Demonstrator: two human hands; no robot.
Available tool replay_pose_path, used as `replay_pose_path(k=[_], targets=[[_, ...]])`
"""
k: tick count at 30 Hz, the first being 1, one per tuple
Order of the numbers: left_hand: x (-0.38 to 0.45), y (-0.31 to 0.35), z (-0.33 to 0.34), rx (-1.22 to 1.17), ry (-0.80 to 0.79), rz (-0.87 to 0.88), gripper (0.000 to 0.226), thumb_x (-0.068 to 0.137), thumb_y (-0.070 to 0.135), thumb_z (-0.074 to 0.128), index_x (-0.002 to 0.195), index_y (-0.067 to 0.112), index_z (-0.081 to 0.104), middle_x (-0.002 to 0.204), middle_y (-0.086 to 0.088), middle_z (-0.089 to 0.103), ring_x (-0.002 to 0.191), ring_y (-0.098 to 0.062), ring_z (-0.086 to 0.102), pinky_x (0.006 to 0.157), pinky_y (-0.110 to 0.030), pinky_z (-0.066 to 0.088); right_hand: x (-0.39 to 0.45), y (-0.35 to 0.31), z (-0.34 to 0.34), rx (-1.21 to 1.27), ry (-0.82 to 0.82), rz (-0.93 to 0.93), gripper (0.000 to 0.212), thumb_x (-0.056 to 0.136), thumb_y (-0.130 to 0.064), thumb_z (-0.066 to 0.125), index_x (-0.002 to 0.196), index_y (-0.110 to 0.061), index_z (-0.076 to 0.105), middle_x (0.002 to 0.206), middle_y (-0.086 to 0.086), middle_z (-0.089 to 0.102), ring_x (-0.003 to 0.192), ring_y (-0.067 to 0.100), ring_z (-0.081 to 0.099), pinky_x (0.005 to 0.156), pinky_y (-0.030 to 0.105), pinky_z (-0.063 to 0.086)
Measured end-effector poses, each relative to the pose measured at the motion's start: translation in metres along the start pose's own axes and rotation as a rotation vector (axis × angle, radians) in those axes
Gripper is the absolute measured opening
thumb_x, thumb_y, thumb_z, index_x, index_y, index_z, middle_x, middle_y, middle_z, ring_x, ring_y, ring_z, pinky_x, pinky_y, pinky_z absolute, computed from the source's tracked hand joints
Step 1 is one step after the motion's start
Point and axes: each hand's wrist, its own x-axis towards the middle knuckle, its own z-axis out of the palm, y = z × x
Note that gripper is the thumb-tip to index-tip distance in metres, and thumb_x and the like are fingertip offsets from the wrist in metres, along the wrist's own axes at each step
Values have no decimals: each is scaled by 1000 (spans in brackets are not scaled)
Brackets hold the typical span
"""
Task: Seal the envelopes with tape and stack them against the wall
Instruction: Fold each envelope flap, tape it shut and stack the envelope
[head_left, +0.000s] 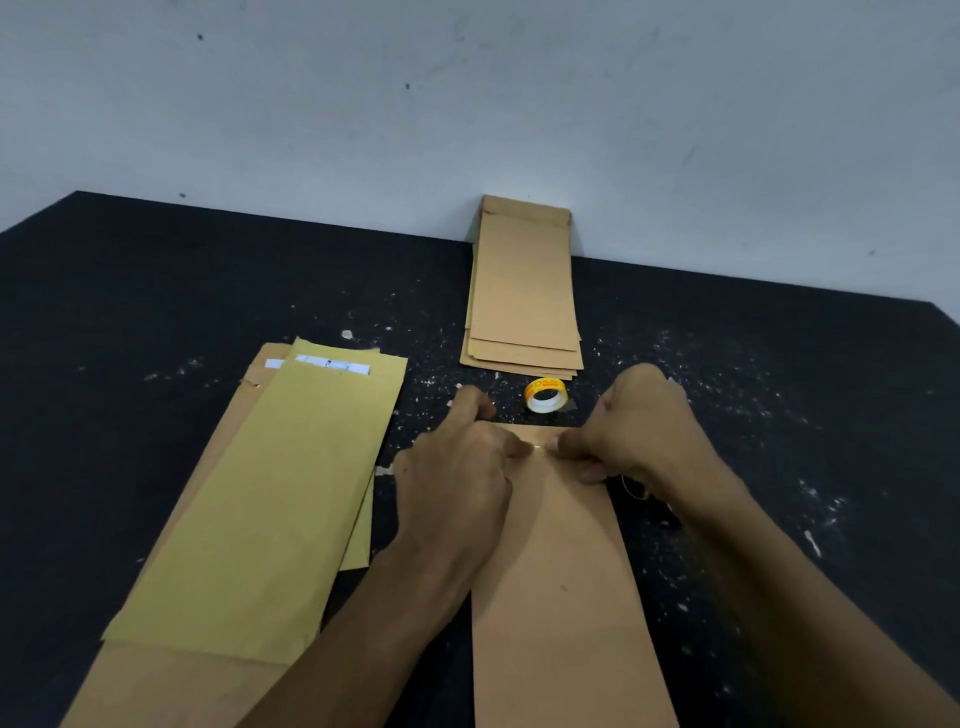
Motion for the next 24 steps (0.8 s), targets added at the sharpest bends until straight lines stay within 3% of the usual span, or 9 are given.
replay_pose_path(k=[2, 6, 12, 18, 21, 24], targets=[[0, 0, 0, 7, 6, 16, 46, 96, 10, 47, 124, 43, 65, 135, 12, 42, 108, -17, 57, 74, -31, 32, -1, -1, -3, 34, -1, 13, 37, 69, -9, 91, 65, -6, 54, 53, 12, 67, 41, 17, 65, 38, 19, 45], [0, -2, 1, -16, 38, 47, 41, 96, 10, 50, 121, 37, 69, 130, 9, 45, 106, -18, 57, 75, -33, 39, -2, 0, -4, 59, -20, 22, 38, 71, -3, 88, 66, -10, 51, 57, 13, 68, 48, 19, 69, 47, 25, 54], [3, -14, 1, -91, 195, 30, 25, 83, -3, 64, 97, 11, 80, 112, -9, 63, 89, -28, 64, 72, -32, 49, 4, 5, -6, 107, -12, 39, 39, 77, 10, 77, 65, -13, 49, 72, 19, 71, 58, 25, 74, 67, 37, 64], [7, -24, 2, -136, 225, 46, 23, 75, -8, 60, 86, 3, 78, 97, -11, 67, 81, -28, 65, 72, -42, 56, 5, 6, -5, 166, -4, 47, 37, 78, 11, 75, 62, -12, 50, 76, 21, 71, 63, 27, 74, 68, 36, 62], [9, -22, -4, -191, 224, 85, 24, 85, 2, 61, 104, 7, 73, 104, -6, 64, 90, -22, 63, 78, -37, 55, 4, 8, -4, 197, 2, 27, 39, 77, 12, 76, 60, -11, 49, 65, 17, 68, 62, 28, 74, 65, 35, 61], [17, -19, -11, 39, -31, 71, 36, 93, 34, 63, 127, 21, 62, 124, 3, 45, 107, -17, 56, 84, -32, 48, 3, 14, -3, 213, 15, -20, 40, 77, 13, 74, 58, -12, 49, 59, 17, 68, 62, 30, 74, 72, 44, 63]])
